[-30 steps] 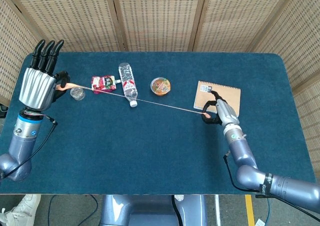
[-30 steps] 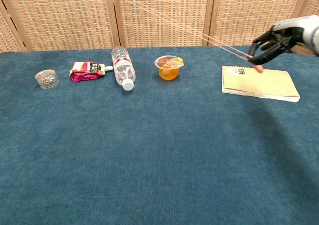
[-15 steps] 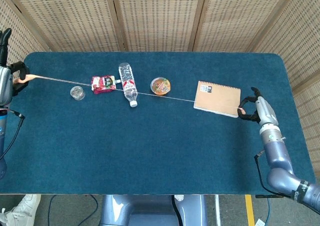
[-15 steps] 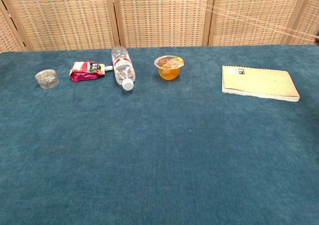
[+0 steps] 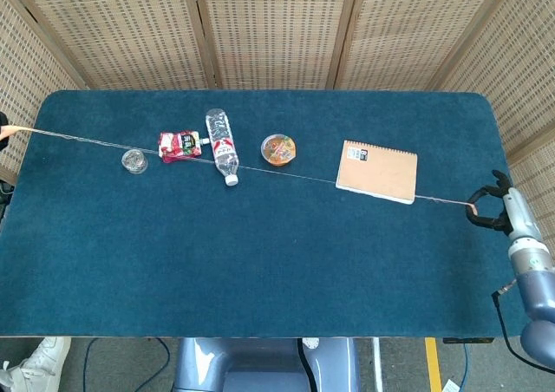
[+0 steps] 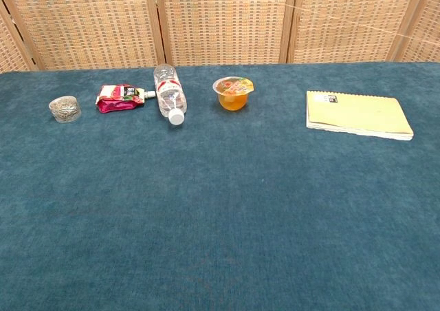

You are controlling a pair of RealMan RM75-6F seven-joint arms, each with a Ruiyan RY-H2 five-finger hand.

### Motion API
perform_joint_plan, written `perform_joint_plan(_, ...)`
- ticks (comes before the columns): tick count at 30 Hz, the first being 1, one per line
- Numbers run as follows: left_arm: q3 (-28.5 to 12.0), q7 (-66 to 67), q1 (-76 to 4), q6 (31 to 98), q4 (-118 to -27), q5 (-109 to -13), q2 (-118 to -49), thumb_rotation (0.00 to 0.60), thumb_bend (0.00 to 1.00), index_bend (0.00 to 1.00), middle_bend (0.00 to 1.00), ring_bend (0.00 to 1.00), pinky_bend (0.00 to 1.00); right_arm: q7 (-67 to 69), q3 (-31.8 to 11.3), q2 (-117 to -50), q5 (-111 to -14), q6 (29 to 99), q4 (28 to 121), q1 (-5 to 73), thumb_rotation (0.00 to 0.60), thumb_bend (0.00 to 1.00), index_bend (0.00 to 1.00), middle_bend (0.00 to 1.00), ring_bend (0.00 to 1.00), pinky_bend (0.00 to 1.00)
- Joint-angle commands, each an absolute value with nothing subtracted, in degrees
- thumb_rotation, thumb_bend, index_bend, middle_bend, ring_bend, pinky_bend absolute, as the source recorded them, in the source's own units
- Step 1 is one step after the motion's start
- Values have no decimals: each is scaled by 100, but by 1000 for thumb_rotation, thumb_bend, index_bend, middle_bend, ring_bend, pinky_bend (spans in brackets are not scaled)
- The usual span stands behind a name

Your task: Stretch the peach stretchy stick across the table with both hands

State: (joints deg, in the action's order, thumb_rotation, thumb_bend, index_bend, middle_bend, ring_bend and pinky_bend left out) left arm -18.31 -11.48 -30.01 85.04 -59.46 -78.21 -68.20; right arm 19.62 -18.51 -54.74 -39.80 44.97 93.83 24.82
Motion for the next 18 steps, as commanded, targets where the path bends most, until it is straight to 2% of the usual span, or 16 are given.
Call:
perform_joint_plan(1,-1859,-1266,-2997,8404,-5821,-7745,-6825,600,622,813,0,0,0,2461,-1730,-5294,-4572,4347,9164,2029,600,641,700,88,0,0)
perform_joint_plan(11,-1876,-1302,-3075,8169,-5539,-7691,-6777,600,621,815,0,0,0,3705,-1477,-5120,-5931,4144,8522,1309,600,642,702,89,0,0)
perform_joint_plan(18,-1893,-1265,-3075,8163,-5531,-7674,-6732,600,622,816,0,0,0,4701,-1378,-5127,-6732,4132,8060,1070,600,643,717,92,0,0)
